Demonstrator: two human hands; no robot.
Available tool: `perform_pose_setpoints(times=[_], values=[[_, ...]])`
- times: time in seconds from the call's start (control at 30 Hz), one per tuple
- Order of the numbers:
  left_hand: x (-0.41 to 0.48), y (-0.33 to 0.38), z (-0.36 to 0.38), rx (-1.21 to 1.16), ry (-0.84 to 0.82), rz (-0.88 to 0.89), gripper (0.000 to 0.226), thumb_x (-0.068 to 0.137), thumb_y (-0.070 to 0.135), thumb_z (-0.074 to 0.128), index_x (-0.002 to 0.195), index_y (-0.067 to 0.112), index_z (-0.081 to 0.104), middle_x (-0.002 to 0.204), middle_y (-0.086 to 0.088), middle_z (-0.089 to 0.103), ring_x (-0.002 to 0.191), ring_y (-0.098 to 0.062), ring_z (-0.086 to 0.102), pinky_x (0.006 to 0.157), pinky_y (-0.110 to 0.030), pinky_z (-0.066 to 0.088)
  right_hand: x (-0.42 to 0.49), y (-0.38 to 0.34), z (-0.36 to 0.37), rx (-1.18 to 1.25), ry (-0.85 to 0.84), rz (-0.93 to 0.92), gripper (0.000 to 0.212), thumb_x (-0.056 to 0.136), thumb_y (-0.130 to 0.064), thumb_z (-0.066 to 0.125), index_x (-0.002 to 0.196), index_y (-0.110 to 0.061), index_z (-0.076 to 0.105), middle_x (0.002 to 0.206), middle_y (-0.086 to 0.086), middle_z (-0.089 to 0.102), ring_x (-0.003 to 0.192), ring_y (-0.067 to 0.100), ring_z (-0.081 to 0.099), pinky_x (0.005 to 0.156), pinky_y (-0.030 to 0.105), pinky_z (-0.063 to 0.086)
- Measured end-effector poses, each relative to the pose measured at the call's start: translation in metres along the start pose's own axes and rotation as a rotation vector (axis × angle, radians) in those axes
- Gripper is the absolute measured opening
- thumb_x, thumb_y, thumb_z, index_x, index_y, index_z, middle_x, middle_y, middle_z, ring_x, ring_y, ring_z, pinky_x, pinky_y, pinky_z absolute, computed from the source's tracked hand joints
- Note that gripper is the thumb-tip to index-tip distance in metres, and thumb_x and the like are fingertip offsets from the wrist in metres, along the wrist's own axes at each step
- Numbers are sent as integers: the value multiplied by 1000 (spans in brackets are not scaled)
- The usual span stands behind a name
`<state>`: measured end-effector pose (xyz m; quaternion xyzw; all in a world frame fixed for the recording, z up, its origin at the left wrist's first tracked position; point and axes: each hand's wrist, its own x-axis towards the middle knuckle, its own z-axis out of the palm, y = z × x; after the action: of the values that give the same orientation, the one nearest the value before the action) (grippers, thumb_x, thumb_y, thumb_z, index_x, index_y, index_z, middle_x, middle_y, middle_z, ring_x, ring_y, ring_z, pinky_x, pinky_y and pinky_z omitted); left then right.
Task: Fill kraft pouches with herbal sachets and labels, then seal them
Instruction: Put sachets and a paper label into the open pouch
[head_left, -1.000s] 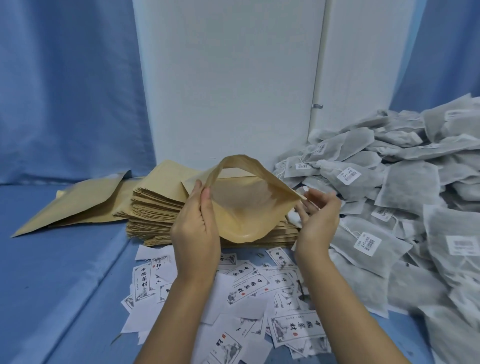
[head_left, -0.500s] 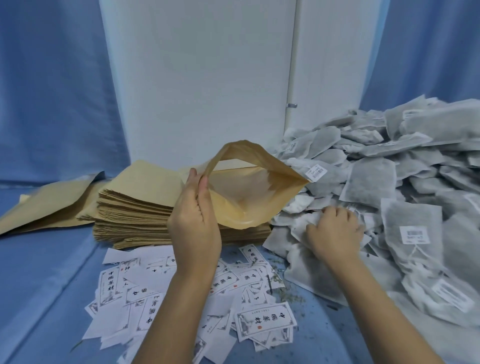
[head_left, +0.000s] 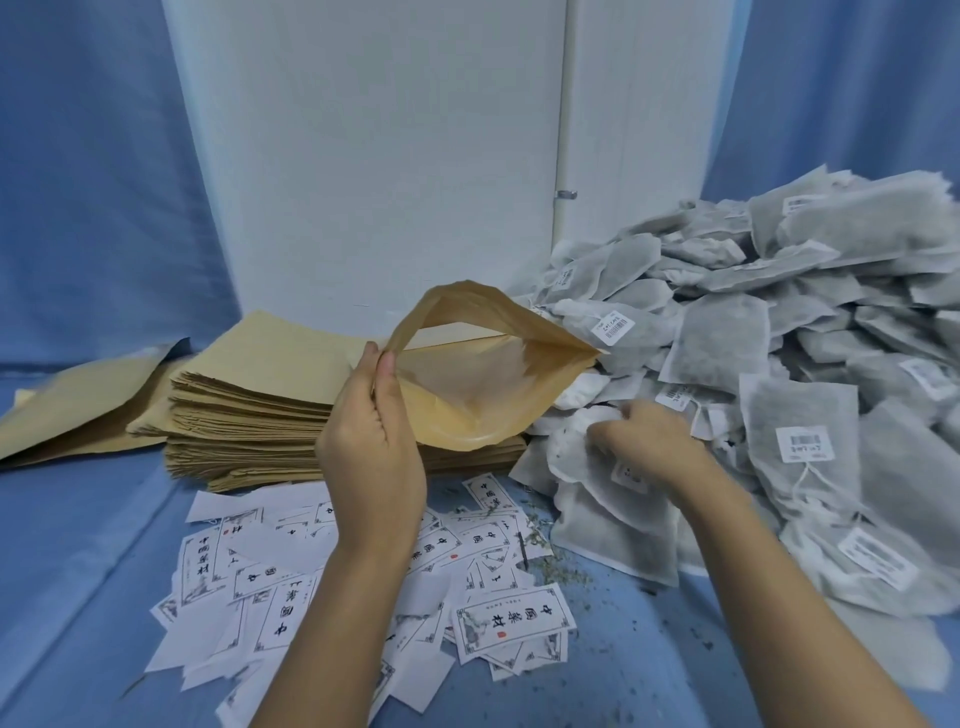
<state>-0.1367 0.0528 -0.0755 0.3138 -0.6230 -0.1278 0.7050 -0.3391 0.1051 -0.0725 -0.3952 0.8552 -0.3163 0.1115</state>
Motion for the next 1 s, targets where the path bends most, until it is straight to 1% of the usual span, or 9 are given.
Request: perform_pose_setpoints(times=[0.13,0.2,0.3,0.47,0.57,0.7,0.8,0.9,1.0], values=[[0,-1,0,1,-3,-6,72,91,52,26,114,-6,63,94,-30,66,90,-45,61,74,-33,43,-7,-4,-8,-200,-279,-29,11,85,-18,46,75,-14,47,81,3,51,83,21,52,63,28,36],[0,-1,1,3,-3,-10,72,91,51,26,113,-6,64,94,-30,66,90,-45,61,73,-33,43,-13,-5,-7,-316,-405,-45,6,87,-19,46,86,-14,48,83,1,49,74,15,47,59,25,34],[0,-3,0,8,7,-21,66,93,46,28,113,-5,64,95,-28,67,91,-43,62,74,-31,43,-19,-6,-8,-474,-494,-74,40,88,-21,48,127,-16,42,113,7,55,90,20,51,67,27,43],[1,-5,0,6,12,-33,65,93,45,29,110,-7,64,92,-30,66,90,-45,61,73,-32,43,-17,-5,-8,-498,-536,-77,56,85,-21,57,133,-25,28,89,0,58,77,18,58,57,26,44],[1,-5,0,2,12,-49,60,95,42,30,110,-5,65,93,-28,66,91,-43,61,73,-32,42,-15,-4,-8,-486,-525,-41,65,81,-30,68,134,-20,32,105,3,60,88,20,58,66,27,47],[1,-5,0,15,19,-42,62,95,44,29,111,-5,64,91,-28,66,86,-42,62,69,-29,42,-11,-3,-6,-386,-448,-80,51,76,-36,71,120,-20,50,96,-4,54,90,17,54,68,26,43],[3,-7,-2,33,30,-51,53,99,37,33,113,-4,64,91,-27,66,85,-41,62,68,-29,42,-6,1,-3,-168,-383,-149,39,82,-39,62,109,-24,39,101,-2,53,96,22,52,77,34,42],[6,-12,-4,33,68,-79,43,101,28,38,109,-4,65,91,-28,66,87,-42,61,71,-34,44,-3,1,7,-33,-317,-218,42,92,-37,55,121,-15,34,104,4,57,96,24,55,84,37,44],[9,-17,-5,18,131,-98,46,100,32,37,107,-4,65,93,-28,66,89,-42,61,73,-35,44,-4,-4,18,178,-149,-217,58,94,-36,56,135,-8,27,94,5,52,81,20,52,73,30,42]])
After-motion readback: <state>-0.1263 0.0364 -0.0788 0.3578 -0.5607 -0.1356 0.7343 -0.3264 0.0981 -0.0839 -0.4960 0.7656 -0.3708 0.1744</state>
